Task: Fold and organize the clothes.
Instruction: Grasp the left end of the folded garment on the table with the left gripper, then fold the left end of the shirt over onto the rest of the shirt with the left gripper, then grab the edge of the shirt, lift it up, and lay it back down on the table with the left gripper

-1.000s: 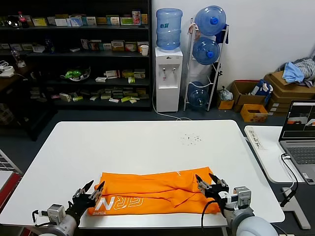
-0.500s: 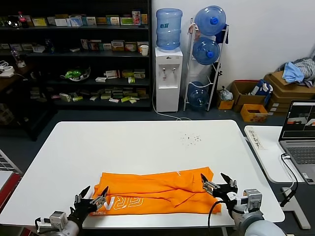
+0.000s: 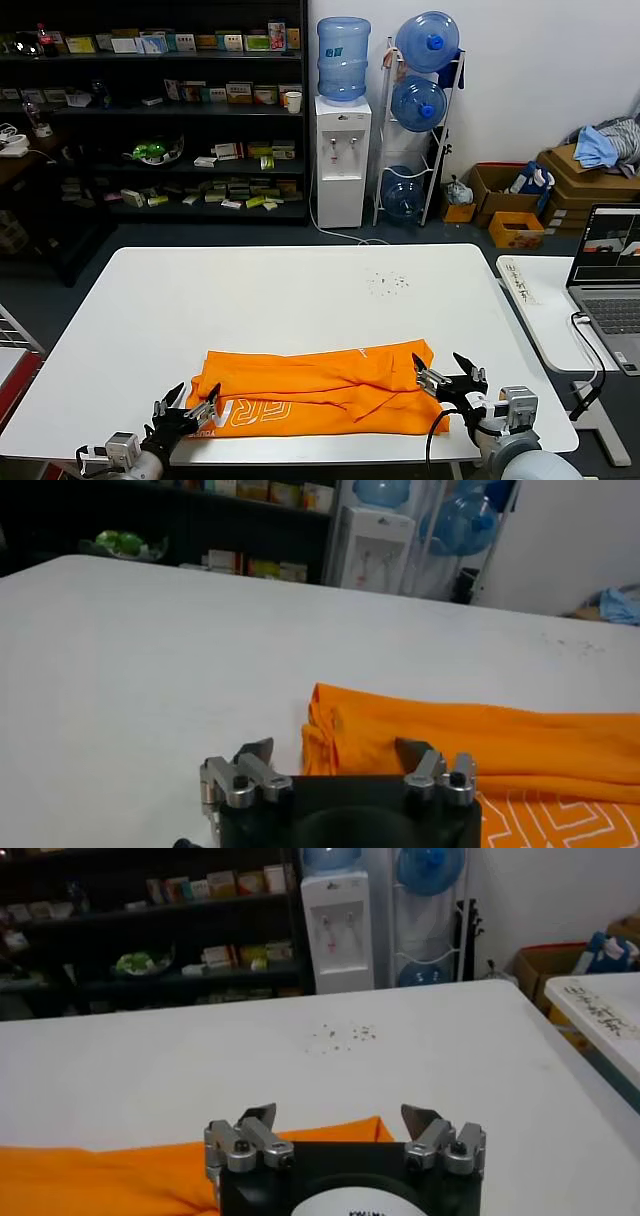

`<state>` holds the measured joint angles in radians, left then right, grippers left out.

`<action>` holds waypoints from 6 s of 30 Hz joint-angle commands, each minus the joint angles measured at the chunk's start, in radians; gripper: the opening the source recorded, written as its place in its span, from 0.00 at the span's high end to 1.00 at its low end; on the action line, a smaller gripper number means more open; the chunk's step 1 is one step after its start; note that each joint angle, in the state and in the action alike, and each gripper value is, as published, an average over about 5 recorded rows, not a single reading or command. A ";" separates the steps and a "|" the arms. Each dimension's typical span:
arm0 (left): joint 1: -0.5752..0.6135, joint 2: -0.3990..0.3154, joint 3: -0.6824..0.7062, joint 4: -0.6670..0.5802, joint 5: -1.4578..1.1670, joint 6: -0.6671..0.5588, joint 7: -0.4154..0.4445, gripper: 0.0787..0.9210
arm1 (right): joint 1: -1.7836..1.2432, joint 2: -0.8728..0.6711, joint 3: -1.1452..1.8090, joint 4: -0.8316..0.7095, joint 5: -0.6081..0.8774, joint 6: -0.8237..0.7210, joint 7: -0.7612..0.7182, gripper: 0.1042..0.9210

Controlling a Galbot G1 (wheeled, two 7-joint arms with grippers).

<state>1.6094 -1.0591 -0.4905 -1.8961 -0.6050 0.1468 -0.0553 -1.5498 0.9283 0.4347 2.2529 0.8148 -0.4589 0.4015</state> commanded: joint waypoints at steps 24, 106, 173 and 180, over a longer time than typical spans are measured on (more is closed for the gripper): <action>-0.008 -0.014 0.014 0.010 -0.004 -0.006 0.006 0.88 | -0.065 0.131 0.154 -0.269 -0.182 0.643 -0.437 0.12; -0.131 -0.009 0.088 -0.274 -0.377 0.276 -0.225 0.97 | 0.013 0.209 0.117 -0.300 -0.236 0.564 -0.331 0.12; -0.078 0.246 -0.133 0.130 -0.248 0.132 0.170 0.12 | 0.032 0.203 0.098 -0.313 -0.215 0.566 -0.339 0.12; -0.102 0.258 -0.104 0.161 -0.237 0.140 0.166 0.12 | 0.028 0.201 0.101 -0.309 -0.214 0.566 -0.338 0.12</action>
<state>1.5233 -0.8078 -0.6163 -1.7518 -0.8402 0.2761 0.1086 -1.5215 1.1301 0.5352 1.9426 0.6001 0.1067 0.0623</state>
